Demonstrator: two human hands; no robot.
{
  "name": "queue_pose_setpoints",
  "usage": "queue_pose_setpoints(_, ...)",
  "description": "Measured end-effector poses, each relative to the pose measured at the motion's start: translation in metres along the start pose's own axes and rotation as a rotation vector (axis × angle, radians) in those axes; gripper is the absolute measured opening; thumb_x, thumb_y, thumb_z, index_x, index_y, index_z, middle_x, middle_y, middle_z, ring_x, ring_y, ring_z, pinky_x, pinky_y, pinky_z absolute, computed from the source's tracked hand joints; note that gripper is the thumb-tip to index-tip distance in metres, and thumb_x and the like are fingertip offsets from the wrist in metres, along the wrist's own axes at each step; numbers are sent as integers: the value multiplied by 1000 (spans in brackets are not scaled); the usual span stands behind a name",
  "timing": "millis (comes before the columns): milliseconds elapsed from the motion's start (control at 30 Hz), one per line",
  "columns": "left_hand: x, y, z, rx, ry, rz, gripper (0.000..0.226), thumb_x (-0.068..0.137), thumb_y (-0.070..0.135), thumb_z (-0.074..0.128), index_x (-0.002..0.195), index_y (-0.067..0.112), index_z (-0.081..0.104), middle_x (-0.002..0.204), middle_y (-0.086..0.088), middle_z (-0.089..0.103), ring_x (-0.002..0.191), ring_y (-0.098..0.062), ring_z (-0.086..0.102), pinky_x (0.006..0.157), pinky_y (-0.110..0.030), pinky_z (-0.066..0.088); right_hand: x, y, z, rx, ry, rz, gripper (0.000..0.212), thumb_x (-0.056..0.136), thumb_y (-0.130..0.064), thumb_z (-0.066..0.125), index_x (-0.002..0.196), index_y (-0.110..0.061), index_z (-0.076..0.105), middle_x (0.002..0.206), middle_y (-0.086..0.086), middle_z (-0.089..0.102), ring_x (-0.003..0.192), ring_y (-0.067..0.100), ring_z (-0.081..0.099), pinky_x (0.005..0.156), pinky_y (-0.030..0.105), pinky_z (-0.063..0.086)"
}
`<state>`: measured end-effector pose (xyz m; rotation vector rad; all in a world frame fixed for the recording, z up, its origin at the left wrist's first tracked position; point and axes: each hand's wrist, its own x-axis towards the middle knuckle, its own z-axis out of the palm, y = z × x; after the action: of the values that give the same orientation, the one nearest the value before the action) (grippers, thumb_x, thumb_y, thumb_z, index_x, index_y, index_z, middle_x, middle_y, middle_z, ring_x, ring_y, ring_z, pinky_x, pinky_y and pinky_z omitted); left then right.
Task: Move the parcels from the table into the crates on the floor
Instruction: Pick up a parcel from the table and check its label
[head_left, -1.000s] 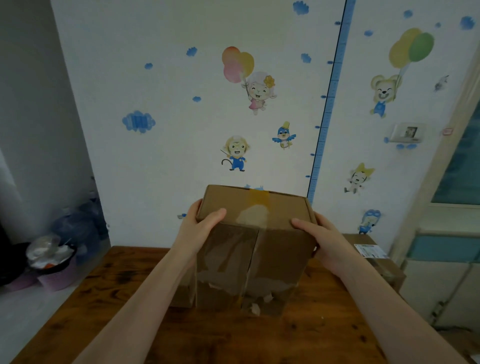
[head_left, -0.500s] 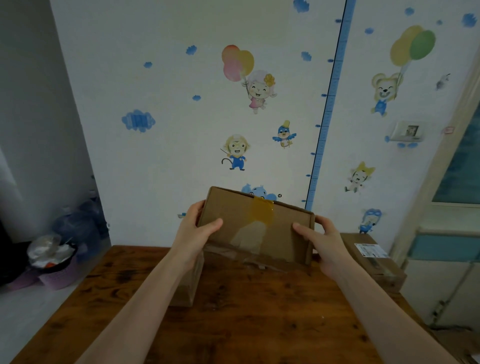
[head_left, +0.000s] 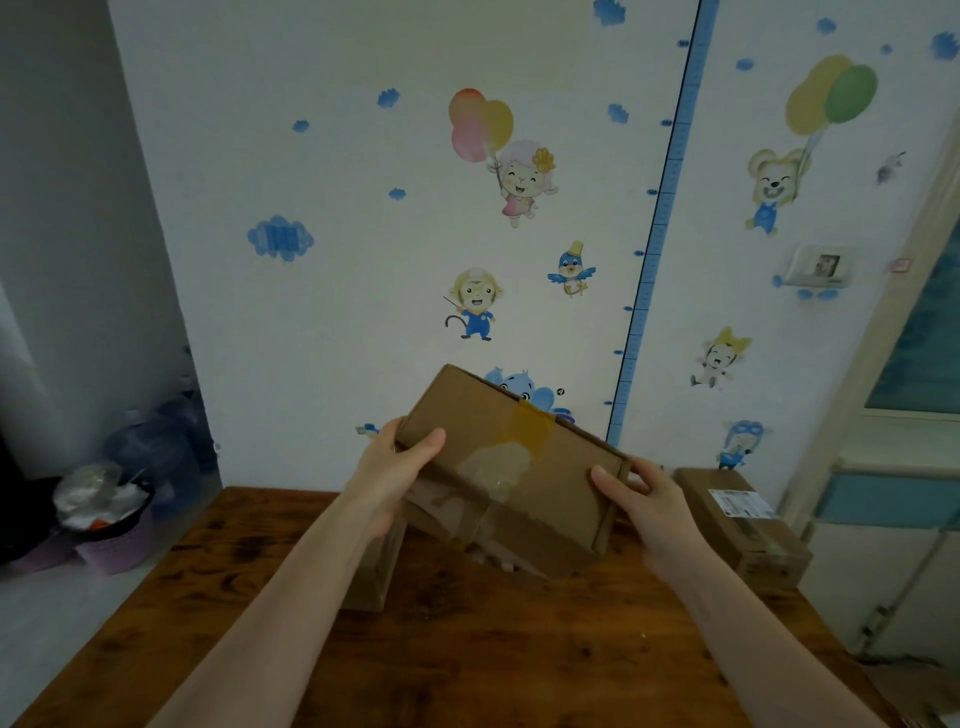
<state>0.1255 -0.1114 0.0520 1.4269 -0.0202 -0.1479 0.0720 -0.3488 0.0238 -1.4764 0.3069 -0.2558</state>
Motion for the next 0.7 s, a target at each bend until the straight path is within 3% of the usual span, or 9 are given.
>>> queue_pose_setpoints(67, -1, 0, -1, -112, -23, -45, 42, 93, 19, 58, 132, 17, 43, 114, -5, 56, 100, -25, 58, 67, -41, 54, -1, 9, 1, 4, 22, 32, 41, 82, -27, 68, 116, -11, 53, 113, 12, 58, 100, 27, 58, 89, 47, 51)
queue_pose_setpoints(167, -2, 0, 2, -200, 19, 24, 49, 91, 11, 59, 136, 16, 42, 121, -8, 52, 107, -28, 55, 84, -53, 52, -7, 16, 9, -55, -14, 109, 73, 60, -59, 68, 112, -10, 53, 114, 11, 59, 108, 29, 54, 102, 52, 41)
queue_pose_setpoints(267, -6, 3, 9, -145, 3, 113, 45, 89, 15, 62, 131, 21, 48, 115, -3, 54, 105, -22, 55, 81, -46, 54, -11, 19, 18, -216, -119, 141, 87, 57, -71, 59, 125, -17, 49, 126, 6, 55, 119, 26, 49, 108, 47, 34)
queue_pose_setpoints(333, -7, 5, 11, -91, -6, 158, 42, 89, 16, 61, 129, 24, 50, 110, 1, 56, 101, -18, 57, 76, -39, 55, -12, 23, 21, -312, -201, 109, 84, 70, -64, 57, 138, -19, 41, 128, 1, 52, 118, 21, 48, 103, 36, 37)
queue_pose_setpoints(400, -6, 4, 11, -48, 2, 172, 42, 90, 17, 61, 130, 24, 51, 108, 2, 57, 101, -17, 57, 80, -42, 55, -13, 24, 21, -356, -260, 95, 68, 80, -54, 57, 136, -18, 43, 114, -6, 55, 105, 15, 52, 95, 30, 42)
queue_pose_setpoints(500, -7, 0, 10, -8, 16, 172, 41, 89, 19, 63, 129, 25, 53, 114, -1, 58, 106, -22, 58, 90, -49, 52, -14, 23, 21, -436, -279, 66, 54, 80, -52, 59, 121, -17, 52, 100, -12, 57, 93, 8, 55, 91, 28, 47)
queue_pose_setpoints(567, -8, -4, 12, -17, 27, 155, 39, 88, 22, 64, 126, 25, 56, 115, -3, 58, 109, -24, 57, 88, -48, 53, -15, 19, 26, -411, -285, 57, 57, 80, -54, 58, 126, -22, 47, 106, -8, 56, 97, 11, 55, 92, 31, 47)
queue_pose_setpoints(633, -9, -5, 18, -22, 12, 121, 25, 89, 30, 61, 114, 24, 63, 110, -1, 62, 105, -20, 59, 83, -43, 55, -14, 15, 33, -326, -295, 45, 67, 76, -56, 58, 134, -30, 39, 117, -5, 55, 105, 15, 56, 91, 35, 49)
queue_pose_setpoints(700, -10, -5, 23, 26, 15, 101, 15, 90, 41, 57, 95, 29, 65, 100, 4, 66, 97, -14, 61, 84, -42, 54, -16, 11, 41, -295, -307, -14, 58, 83, -47, 58, 135, -31, 38, 114, -10, 56, 102, 11, 56, 81, 27, 51)
